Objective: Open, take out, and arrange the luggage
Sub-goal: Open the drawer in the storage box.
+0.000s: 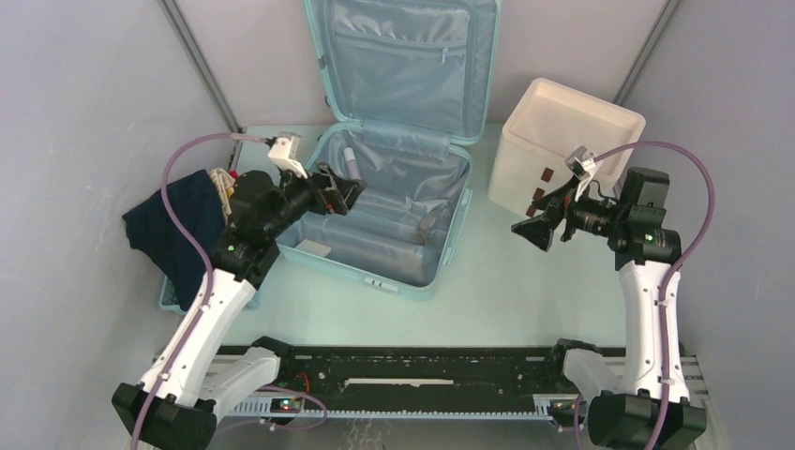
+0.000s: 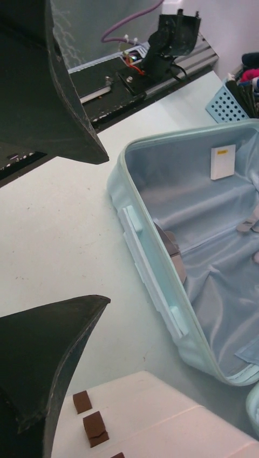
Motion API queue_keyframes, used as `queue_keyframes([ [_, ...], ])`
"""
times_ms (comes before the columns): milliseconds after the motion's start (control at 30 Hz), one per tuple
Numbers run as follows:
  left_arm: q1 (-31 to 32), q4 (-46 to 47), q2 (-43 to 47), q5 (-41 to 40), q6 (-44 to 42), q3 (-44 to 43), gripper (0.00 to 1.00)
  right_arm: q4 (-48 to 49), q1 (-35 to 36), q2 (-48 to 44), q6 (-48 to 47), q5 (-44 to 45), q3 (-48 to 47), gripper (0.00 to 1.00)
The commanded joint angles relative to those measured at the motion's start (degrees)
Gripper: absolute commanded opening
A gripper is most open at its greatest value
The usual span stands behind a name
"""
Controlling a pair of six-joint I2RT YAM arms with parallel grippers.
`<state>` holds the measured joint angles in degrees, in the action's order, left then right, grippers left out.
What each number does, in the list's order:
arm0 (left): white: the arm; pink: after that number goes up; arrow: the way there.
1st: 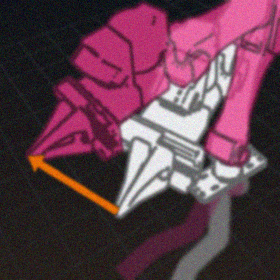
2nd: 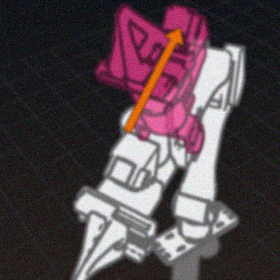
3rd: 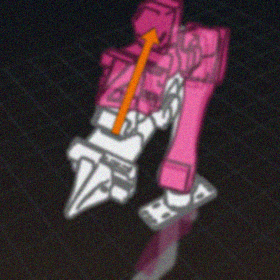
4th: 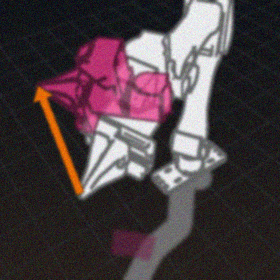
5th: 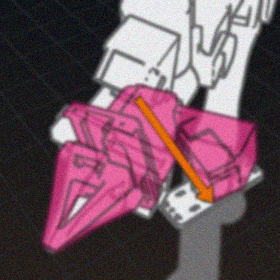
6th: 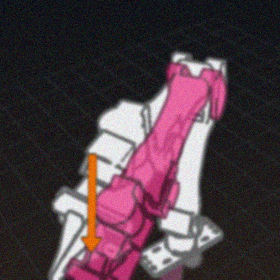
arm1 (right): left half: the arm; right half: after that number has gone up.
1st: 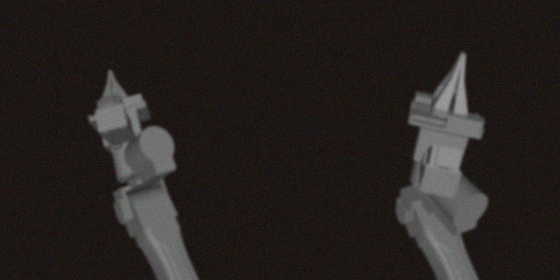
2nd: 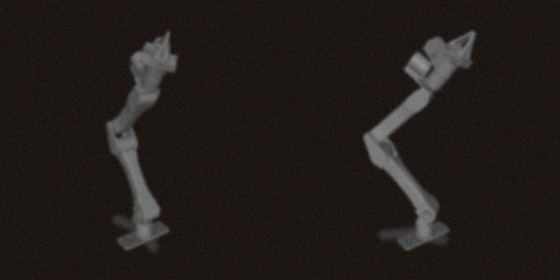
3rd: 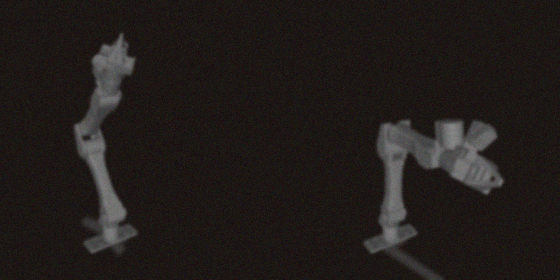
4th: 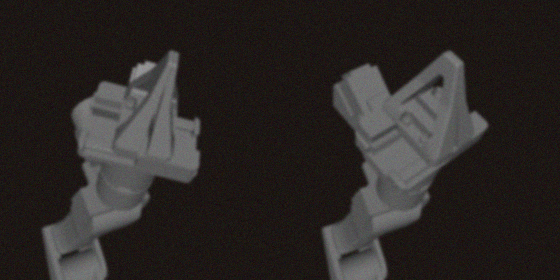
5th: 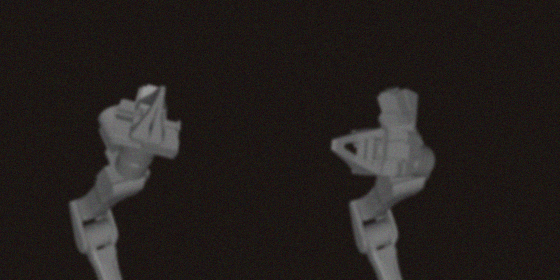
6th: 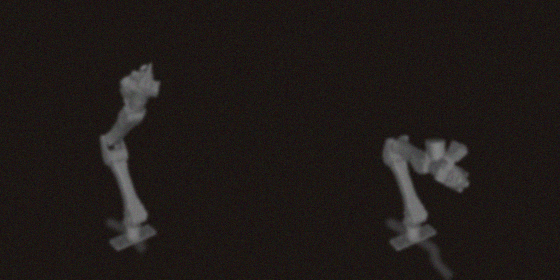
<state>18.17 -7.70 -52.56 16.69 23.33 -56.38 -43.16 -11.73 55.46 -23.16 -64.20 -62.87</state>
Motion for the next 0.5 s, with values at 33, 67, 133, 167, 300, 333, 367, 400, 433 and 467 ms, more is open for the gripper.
queue_keyframes([
  [33, -0.33, -2.0, 1.96, -4.29, -10.17, 1.63, 1.0, 3.74, 5.38, -0.14, 7.79, 11.94, 1.12, 0.98],
  [67, -0.33, -2.08, 2.58, -4.63, -10.69, 1.72, 1.0, 4.87, 7.24, -0.56, 8.46, 14.89, 1.92, 0.96],
  [133, -0.33, -1.65, 3.91, -5.15, -11.3, 2.3, 1.0, 7.1, 12.13, -1.21, 9.95, 21.36, 3.58, 0.93],
  [167, -0.33, -1.58, 4.27, -5.36, -11.57, 2.51, 1.0, 7.73, 14.63, -1.16, 10.43, 23.98, 3.99, 0.9],
  [300, -0.32, -2.05, 4.76, -5.86, -12.22, 2.77, 1.0, 11.12, 16.35, 0.74, 15.75, 29.0, 4.86, 0.82],
  [333, -0.29, -2.23, 4.83, -6.02, -12.37, 2.68, 1.0, 12.2, 16.83, 1.08, 17.35, 30.16, 5.44, 0.82],
  [367, -0.33, -2.3, 4.93, -6.1, -12.43, 2.71, 1.0, 13.3, 17.47, 1.15, 19.0, 30.95, 6.3, 0.81],
  [400, -0.33, -2.2, 4.92, -6.08, -12.43, 2.8, 1.0, 14.46, 18.05, 1.15, 19.53, 31.34, 7.14, 0.8],
  [433, -0.33, -2.22, 4.85, -5.95, -12.39, 2.78, 1.0, 15.62, 18.39, 1.02, 20.29, 31.41, 8.16, 0.79],
  [467, -0.29, -2.23, 4.64, -5.78, -12.29, 2.79, 1.0, 16.79, 18.6, 0.9, 21.32, 31.51, 9.34, 0.78],
])
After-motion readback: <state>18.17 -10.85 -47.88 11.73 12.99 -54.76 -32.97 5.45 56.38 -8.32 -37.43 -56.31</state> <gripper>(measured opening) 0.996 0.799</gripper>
